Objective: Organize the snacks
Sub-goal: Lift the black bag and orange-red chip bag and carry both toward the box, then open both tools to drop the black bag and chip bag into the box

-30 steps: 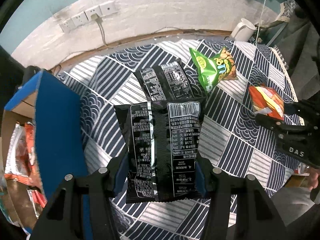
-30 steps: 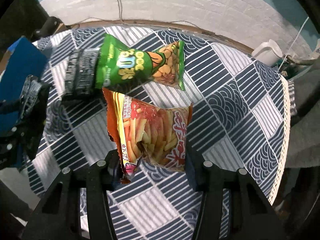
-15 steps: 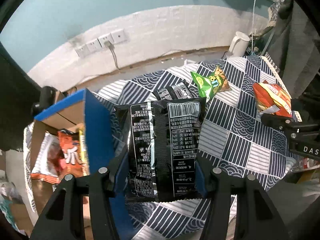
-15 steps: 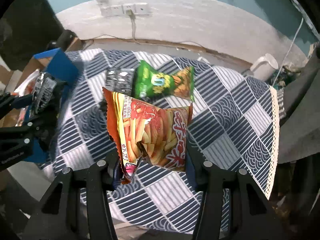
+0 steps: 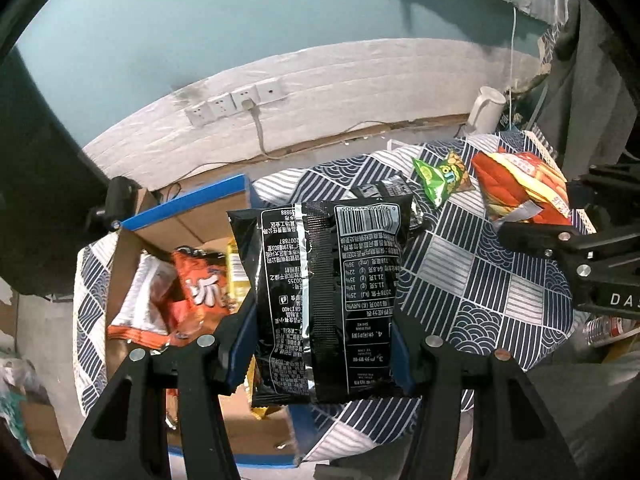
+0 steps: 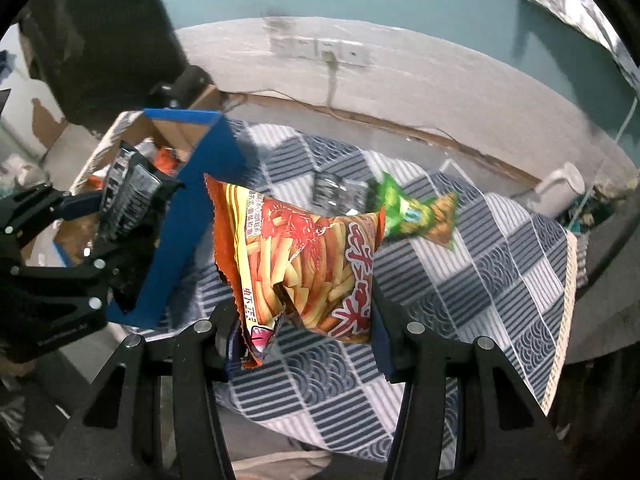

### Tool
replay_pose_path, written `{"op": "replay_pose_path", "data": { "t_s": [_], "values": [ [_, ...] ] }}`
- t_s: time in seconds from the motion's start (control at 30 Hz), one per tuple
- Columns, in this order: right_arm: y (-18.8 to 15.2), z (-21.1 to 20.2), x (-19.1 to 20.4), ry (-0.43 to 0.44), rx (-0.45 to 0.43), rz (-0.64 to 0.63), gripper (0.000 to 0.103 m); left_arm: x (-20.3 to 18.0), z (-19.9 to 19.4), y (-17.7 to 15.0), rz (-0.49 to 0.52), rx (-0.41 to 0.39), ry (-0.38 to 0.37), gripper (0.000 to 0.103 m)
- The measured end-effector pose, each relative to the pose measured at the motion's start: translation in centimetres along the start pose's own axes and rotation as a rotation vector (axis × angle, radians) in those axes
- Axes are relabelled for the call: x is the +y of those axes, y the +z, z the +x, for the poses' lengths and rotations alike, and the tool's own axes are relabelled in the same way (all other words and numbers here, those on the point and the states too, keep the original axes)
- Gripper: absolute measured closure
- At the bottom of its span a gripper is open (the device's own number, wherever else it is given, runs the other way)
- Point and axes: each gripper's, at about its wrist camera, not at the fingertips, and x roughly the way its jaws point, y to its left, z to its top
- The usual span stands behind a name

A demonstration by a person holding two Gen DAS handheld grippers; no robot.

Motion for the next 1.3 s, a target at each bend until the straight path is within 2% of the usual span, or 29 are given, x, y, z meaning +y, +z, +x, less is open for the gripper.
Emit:
{"op": "replay_pose_path", "data": {
  "t_s": [0.23, 0.47, 0.67, 1.03, 1.3],
  "values": [
    [2.3, 0.0, 4.9, 0.045, -0.019, -0.066, 0.053, 3.1, -1.9, -1.0, -0.027, -0.040, 0.036, 0.045],
    [4.1, 1.6, 9.5, 0.077, 0.000, -0.131, 0.053, 7.1, -2.4, -2.9, -0.072, -0.046, 0.077, 0.045],
    [5.4, 3.9, 13.0, 0.101, 0.035, -0.192, 0.053, 11.3, -1.7, -4.4, -0.143, -0.023, 0.099, 0.045],
    [6.6, 7.8, 18.7, 0.126, 0.107, -0.291, 0.053, 15.9, 0.7, -7.2, -0.218, 0.039, 0.144, 0.045],
    [6.9, 10.9, 20.3, 0.167, 0.169, -0.290, 0.051, 18.2, 2.4, -8.4, -0.276, 0.080, 0.116, 0.045]
  ]
}}
